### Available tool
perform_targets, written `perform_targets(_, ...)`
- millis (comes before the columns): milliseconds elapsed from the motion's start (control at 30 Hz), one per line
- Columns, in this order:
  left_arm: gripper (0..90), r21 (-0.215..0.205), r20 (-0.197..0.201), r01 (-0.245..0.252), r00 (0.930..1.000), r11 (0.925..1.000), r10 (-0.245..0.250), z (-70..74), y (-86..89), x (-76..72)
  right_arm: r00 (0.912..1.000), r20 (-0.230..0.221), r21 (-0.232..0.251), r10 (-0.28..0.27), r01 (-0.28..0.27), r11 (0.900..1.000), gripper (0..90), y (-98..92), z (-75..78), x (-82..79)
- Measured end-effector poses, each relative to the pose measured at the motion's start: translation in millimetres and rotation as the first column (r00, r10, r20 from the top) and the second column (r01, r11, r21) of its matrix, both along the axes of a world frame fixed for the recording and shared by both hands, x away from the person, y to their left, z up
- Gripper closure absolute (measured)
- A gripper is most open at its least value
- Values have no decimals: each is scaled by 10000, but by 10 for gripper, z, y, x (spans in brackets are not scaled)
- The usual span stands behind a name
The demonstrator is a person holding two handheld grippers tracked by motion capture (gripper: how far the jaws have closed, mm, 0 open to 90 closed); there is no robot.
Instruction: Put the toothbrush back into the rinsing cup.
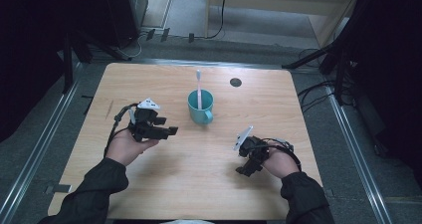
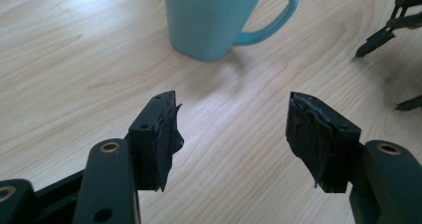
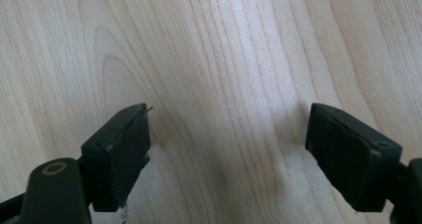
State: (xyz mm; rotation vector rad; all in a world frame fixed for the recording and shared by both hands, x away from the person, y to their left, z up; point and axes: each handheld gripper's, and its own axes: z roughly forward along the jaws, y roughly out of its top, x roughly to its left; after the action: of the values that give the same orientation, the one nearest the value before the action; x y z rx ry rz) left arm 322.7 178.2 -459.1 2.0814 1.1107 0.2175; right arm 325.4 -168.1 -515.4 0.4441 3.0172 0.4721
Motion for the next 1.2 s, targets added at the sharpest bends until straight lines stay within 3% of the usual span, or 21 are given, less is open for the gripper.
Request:
perform_targets(67, 369, 344, 79, -101, 9999, 9994, 98, -48, 28, -40, 10000, -12, 13, -16, 16, 10000, 182, -3, 2, 0)
perform_targets(133, 374, 405, 159, -76, 9998, 9991, 69, -73, 46, -67, 10000, -16, 16, -15, 15, 10000, 182, -5, -2, 1)
perform_targets(333, 368, 347, -188, -142, 9997, 9993, 149, -149, 105, -101, 10000, -9, 0, -2, 2, 10000, 182, -1, 0, -2)
perform_targets(667, 351, 674, -413, -378, 9983, 9970, 407, -298, 198, -48, 10000, -60, -46, -43, 43, 10000, 182, 3, -1, -9)
perform_targets(1200, 319, 960, -655, -505, 9962, 9941, 570, -363, 239, -17, 10000, -48, -53, 87, -87, 9999, 182, 5, -10, -8)
